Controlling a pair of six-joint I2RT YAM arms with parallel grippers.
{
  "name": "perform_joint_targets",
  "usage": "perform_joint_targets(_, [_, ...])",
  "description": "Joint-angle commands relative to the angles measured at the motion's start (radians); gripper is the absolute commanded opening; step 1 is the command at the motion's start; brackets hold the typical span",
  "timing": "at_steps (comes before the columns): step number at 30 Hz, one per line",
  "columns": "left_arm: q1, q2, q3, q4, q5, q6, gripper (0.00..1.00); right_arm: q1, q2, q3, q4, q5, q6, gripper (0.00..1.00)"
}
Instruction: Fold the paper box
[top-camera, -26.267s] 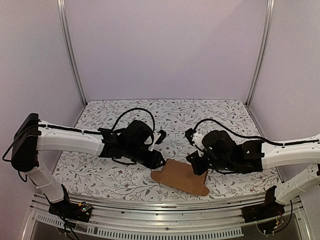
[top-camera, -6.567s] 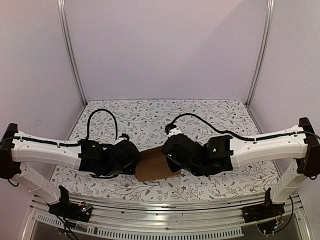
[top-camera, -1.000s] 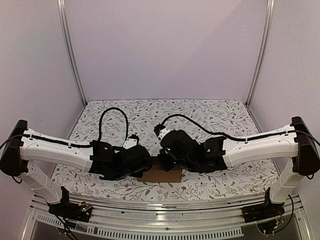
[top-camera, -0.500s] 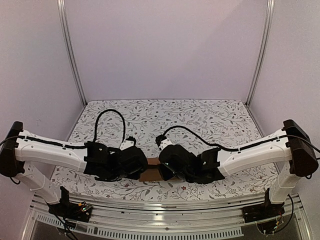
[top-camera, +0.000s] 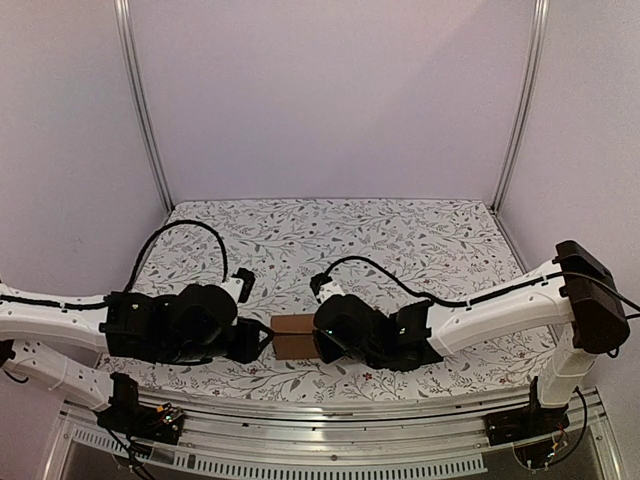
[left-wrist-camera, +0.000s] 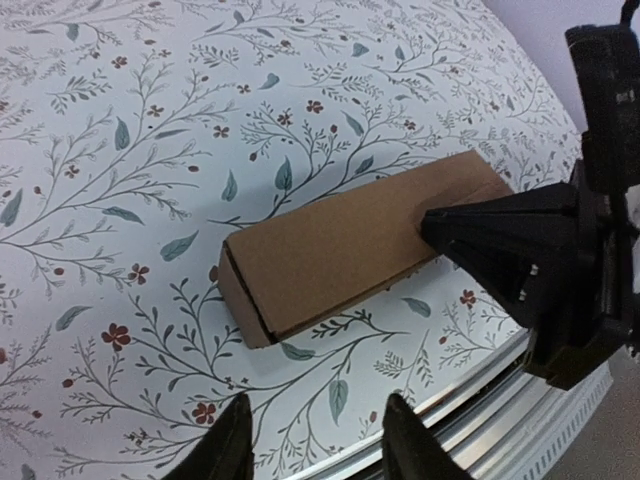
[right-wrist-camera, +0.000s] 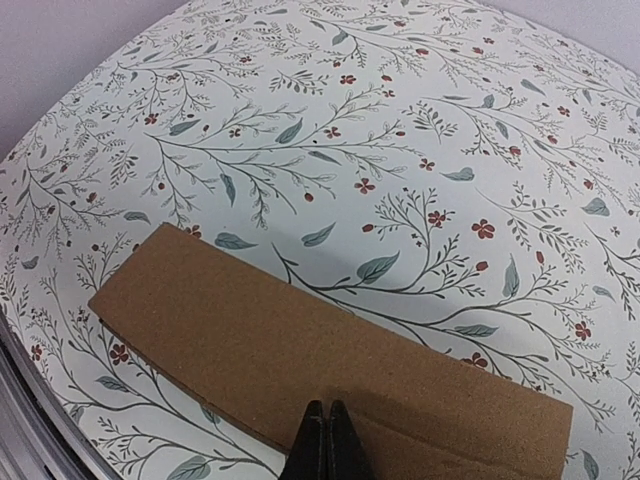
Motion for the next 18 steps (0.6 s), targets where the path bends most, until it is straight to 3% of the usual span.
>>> perform_joint_targets(1, [0.042, -0.033, -0.011, 0.108, 0.071, 0.101, 0.11, 0.002, 0.049, -0.047, -0.08, -0.027, 0.014, 0.0])
perform_joint_targets(2, [0.069, -0.03, -0.009, 0.115, 0.091, 0.109, 0.0, 0.003, 0.047, -0.047, -0.08, -0.027, 0.014, 0.0])
perform_joint_targets(12, [0.242, 0.055, -0.033, 0.326, 0.306, 0.188, 0.0, 0.003, 0.036, -0.05, -0.079, -0.034, 0.008, 0.0])
perform_joint_targets(18, [0.285, 0.144, -0.164, 0.52, 0.359, 0.161, 0.0, 0.003, 0.036, -0.049, -0.081, -0.033, 0.006, 0.0])
